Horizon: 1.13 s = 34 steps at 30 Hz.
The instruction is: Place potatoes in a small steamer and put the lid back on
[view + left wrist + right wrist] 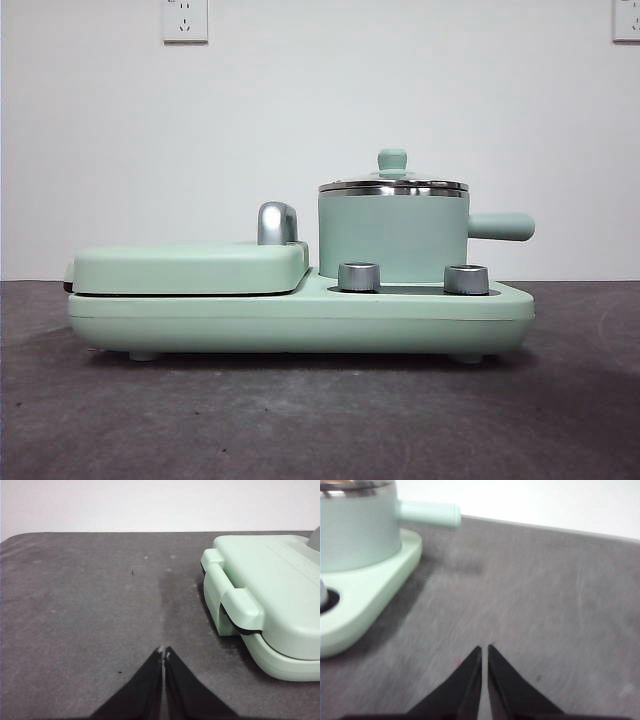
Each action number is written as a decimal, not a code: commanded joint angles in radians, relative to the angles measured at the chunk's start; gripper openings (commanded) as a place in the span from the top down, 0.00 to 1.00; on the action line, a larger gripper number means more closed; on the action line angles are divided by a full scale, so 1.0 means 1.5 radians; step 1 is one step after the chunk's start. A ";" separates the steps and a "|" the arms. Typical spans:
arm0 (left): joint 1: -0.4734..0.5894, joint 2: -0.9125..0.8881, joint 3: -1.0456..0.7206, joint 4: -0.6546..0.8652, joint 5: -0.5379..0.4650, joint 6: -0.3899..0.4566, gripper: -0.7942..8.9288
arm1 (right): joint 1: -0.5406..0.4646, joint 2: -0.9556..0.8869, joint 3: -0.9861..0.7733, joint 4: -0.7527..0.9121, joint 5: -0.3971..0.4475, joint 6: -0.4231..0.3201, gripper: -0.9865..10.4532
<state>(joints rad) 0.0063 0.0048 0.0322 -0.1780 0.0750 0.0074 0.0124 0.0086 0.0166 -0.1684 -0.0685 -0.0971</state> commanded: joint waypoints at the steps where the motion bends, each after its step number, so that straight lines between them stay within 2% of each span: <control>1: 0.000 -0.001 -0.012 -0.006 0.000 0.002 0.91 | -0.001 -0.003 -0.003 0.021 0.016 -0.043 0.90; 6: 0.000 -0.001 -0.012 -0.006 0.000 0.002 0.91 | -0.001 -0.003 -0.003 0.050 0.010 -0.045 0.90; 34: 0.000 -0.001 -0.012 -0.006 0.000 0.002 0.91 | -0.001 -0.003 -0.003 0.048 0.011 -0.041 0.90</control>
<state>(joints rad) 0.0063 0.0048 0.0322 -0.1780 0.0750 0.0074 0.0124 0.0032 0.0162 -0.1040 -0.0521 -0.1535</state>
